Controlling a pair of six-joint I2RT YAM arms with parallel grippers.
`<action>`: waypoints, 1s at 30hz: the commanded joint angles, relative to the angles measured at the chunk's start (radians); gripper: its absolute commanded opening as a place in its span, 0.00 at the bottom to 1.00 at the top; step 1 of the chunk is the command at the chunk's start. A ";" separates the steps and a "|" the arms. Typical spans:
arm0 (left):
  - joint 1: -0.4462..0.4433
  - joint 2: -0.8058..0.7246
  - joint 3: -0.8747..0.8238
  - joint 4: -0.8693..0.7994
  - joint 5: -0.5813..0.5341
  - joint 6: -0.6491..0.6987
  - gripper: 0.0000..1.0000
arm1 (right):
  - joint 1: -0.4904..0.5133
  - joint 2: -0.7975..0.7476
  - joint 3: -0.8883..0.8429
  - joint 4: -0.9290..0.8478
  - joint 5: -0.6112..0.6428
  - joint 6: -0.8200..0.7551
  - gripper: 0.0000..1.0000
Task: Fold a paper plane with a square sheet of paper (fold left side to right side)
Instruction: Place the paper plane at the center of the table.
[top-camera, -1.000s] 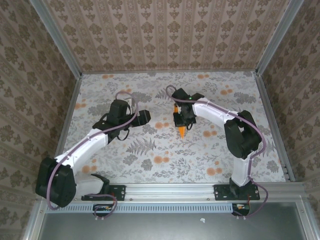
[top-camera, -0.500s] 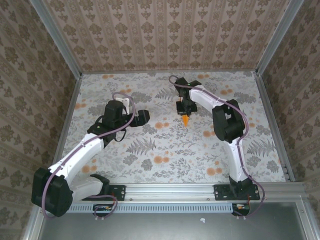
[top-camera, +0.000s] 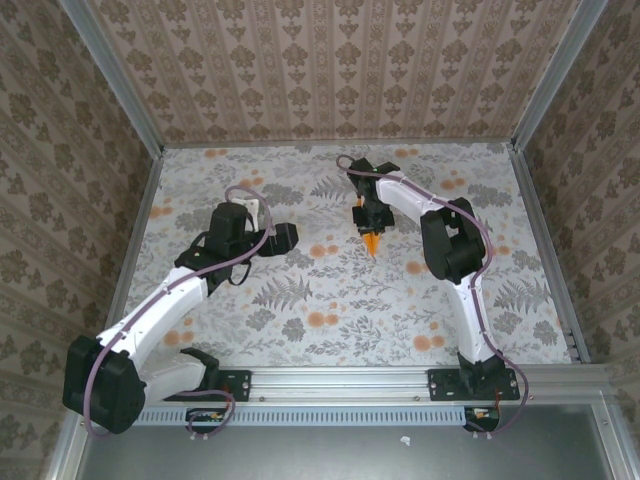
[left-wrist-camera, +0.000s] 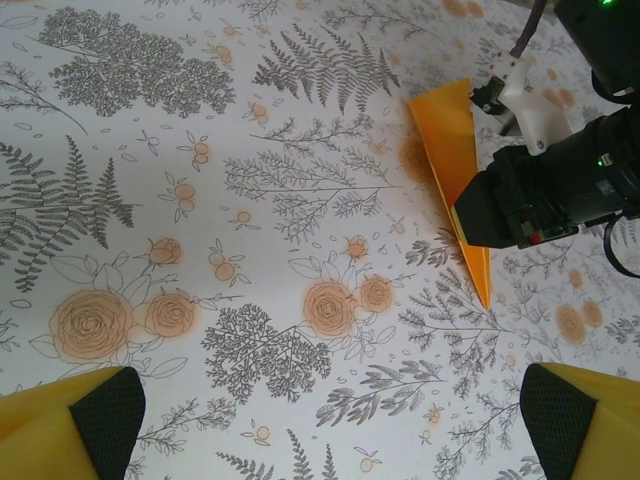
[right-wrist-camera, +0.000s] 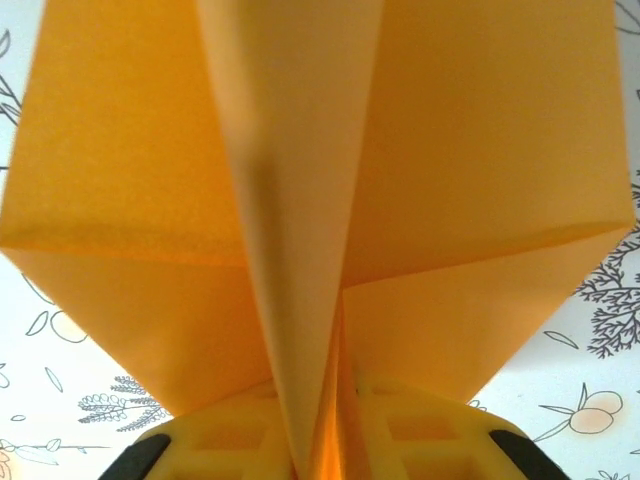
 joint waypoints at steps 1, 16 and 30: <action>0.011 -0.008 0.028 -0.021 -0.016 0.030 1.00 | 0.003 0.009 0.025 -0.054 0.018 -0.005 0.22; 0.083 0.005 0.048 -0.049 0.060 0.011 1.00 | 0.026 -0.082 0.028 -0.107 0.076 -0.006 0.36; 0.199 -0.043 0.047 -0.034 0.105 -0.023 1.00 | 0.038 -0.469 -0.134 -0.074 0.159 -0.030 0.65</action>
